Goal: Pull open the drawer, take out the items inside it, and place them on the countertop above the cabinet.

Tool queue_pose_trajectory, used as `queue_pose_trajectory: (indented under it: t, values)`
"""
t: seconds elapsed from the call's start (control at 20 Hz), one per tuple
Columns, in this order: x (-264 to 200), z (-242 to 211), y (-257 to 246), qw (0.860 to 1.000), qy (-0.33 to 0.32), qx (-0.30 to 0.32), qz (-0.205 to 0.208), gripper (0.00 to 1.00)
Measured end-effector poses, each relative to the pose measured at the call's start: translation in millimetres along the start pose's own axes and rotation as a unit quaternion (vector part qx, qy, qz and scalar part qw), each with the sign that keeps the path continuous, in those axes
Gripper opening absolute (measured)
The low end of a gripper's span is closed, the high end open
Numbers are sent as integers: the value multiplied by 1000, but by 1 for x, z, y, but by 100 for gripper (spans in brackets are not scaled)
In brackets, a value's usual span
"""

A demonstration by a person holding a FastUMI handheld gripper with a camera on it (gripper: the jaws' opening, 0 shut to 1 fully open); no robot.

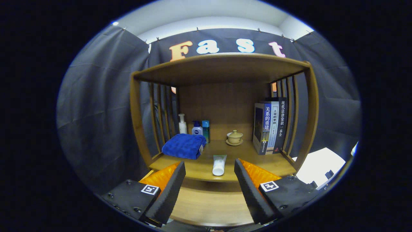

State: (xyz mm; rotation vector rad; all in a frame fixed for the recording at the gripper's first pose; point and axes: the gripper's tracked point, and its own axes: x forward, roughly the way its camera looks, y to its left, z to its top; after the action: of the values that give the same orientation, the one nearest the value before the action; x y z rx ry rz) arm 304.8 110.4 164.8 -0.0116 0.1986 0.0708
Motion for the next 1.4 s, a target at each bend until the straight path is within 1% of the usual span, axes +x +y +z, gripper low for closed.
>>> queue_pose_trajectory:
  t: [0.1, 0.3, 0.45, 0.7, 0.95, 1.15, 1.25, 1.4]
  values:
    - [-23, -17, 8, 1000, -12, -3, -5, 98]
    - [-53, -63, 18, 1000, -9, 20, -16, 98]
    - [-64, -102, 12, 999, 6, 10, -37, 98]
    - [-72, -162, 7, 998, 40, -15, -53, 99]
    - [-61, -188, 1, 997, 44, -3, -67, 98]
    - [-58, -187, -3, 996, 19, -17, -87, 98]
    - [-54, -189, -2, 995, 14, -29, -91, 98]
    - [-53, -188, -3, 996, 9, -24, -90, 97]
